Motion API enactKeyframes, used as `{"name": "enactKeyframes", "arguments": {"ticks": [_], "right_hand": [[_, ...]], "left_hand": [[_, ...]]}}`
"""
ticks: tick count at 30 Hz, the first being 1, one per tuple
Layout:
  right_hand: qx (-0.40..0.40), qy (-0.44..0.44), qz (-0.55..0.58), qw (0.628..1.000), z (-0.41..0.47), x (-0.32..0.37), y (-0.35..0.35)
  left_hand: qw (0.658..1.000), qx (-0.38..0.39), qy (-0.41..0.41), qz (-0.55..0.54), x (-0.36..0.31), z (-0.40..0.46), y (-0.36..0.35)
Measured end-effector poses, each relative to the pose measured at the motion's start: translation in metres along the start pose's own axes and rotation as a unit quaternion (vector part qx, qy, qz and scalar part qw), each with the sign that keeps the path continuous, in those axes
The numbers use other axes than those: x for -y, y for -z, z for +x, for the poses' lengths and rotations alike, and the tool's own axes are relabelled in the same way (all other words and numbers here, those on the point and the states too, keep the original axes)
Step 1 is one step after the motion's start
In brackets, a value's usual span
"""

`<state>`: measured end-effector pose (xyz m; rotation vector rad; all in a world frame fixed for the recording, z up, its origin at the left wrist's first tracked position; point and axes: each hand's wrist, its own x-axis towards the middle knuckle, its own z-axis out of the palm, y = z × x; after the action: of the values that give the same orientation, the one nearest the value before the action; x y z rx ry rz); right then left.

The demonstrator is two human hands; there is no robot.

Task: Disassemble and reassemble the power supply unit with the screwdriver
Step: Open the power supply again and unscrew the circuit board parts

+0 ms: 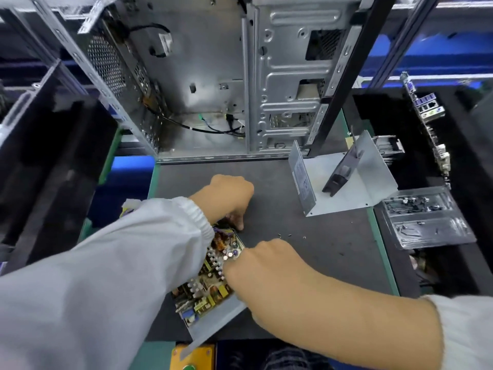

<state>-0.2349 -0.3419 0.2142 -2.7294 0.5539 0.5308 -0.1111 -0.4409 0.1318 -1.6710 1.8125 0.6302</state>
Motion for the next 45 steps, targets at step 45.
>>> {"name": "enactKeyframes", "arguments": {"ticks": [45], "right_hand": [[-0.289, -0.117, 0.341, 0.887, -0.009, -0.119, 0.036]], "left_hand": [[0.645, -0.318, -0.161, -0.676, 0.067, -0.049, -0.044]]}}
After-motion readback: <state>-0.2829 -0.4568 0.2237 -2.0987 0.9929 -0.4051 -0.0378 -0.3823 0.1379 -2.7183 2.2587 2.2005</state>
